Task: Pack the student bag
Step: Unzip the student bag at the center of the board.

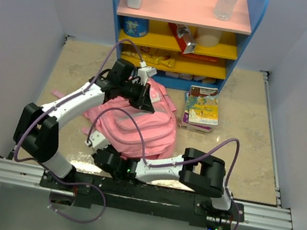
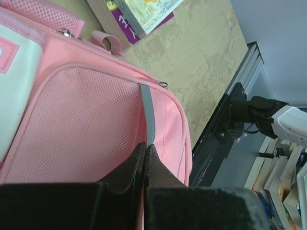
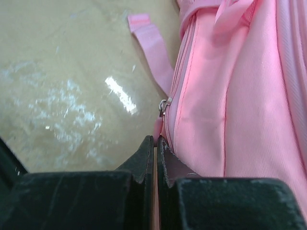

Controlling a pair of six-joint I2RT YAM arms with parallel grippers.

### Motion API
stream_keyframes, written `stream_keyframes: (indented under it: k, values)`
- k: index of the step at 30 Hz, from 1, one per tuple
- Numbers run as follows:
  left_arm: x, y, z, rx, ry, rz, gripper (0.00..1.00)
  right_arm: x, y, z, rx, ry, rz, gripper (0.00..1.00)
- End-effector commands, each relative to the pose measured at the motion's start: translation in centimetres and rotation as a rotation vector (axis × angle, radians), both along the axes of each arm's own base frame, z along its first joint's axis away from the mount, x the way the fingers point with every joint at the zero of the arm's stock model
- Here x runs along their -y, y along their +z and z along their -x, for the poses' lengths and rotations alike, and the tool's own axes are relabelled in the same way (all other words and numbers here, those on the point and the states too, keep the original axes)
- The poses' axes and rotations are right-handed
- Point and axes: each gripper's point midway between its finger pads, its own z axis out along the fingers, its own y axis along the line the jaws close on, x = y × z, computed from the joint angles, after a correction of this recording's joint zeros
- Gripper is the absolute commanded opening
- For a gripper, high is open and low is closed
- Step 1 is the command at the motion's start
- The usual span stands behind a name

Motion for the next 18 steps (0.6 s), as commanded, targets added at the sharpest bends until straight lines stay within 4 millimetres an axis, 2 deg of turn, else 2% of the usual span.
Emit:
stream_keyframes:
  k: [1, 3, 5, 6, 8, 9, 10, 11, 12, 13, 14, 15, 17, 18]
  values:
    - [0.6, 8.2, -4.6, 0.32, 0.069, 0.168, 0.0, -4.9, 5.3, -2.0, 0.038, 0.048, -0.194, 0.0]
    - [0.6, 8.5, -4.7, 0.327, 0.069, 0.169, 0.0, -5.5, 5.7, -2.6, 0.059, 0.043, -0.2, 0.0]
    - [0.2, 8.8, -4.9, 0.337, 0.076, 0.164, 0.0, -5.6, 5.3, -3.1, 0.051, 0.04, -0.201, 0.0]
    - [0.0, 8.8, -4.9, 0.342, 0.074, 0.16, 0.0, -5.4, 5.0, -3.0, 0.042, 0.044, -0.191, 0.1]
    - [-0.8, 9.5, -5.3, 0.358, 0.085, 0.159, 0.0, -4.7, 6.2, -2.5, 0.028, 0.061, -0.234, 0.21]
    - [-1.1, 9.7, -5.5, 0.372, 0.088, 0.151, 0.0, -3.3, 5.0, -2.2, 0.014, 0.06, -0.21, 0.34]
    - [-1.7, 9.8, -5.8, 0.376, 0.101, 0.143, 0.0, -2.6, 5.0, -2.1, 0.006, 0.05, -0.213, 0.39]
    - [-2.0, 10.2, -6.0, 0.389, 0.11, 0.136, 0.0, -1.8, 7.2, -2.1, -0.006, 0.031, -0.274, 0.43]
    - [-2.2, 10.4, -6.2, 0.402, 0.113, 0.131, 0.0, -0.1, 5.6, -1.7, -0.025, 0.023, -0.249, 0.49]
    - [-2.8, 10.4, -6.5, 0.401, 0.129, 0.122, 0.0, 0.8, 6.0, -1.5, -0.04, 0.012, -0.269, 0.5]
    - [-3.1, 10.9, -6.7, 0.414, 0.139, 0.118, 0.0, 1.5, 7.4, -1.1, -0.071, -0.002, -0.329, 0.52]
    - [-3.4, 10.9, -6.9, 0.425, 0.139, 0.106, 0.0, 3.2, 6.1, -0.8, -0.093, -0.019, -0.316, 0.53]
    - [-4.4, 11.3, -7.3, 0.438, 0.157, 0.084, 0.0, 5.0, 5.9, -0.6, -0.143, -0.073, -0.354, 0.53]
    - [-4.9, 11.3, -7.5, 0.457, 0.155, 0.064, 0.0, 6.5, 5.9, -0.4, -0.165, -0.091, -0.363, 0.52]
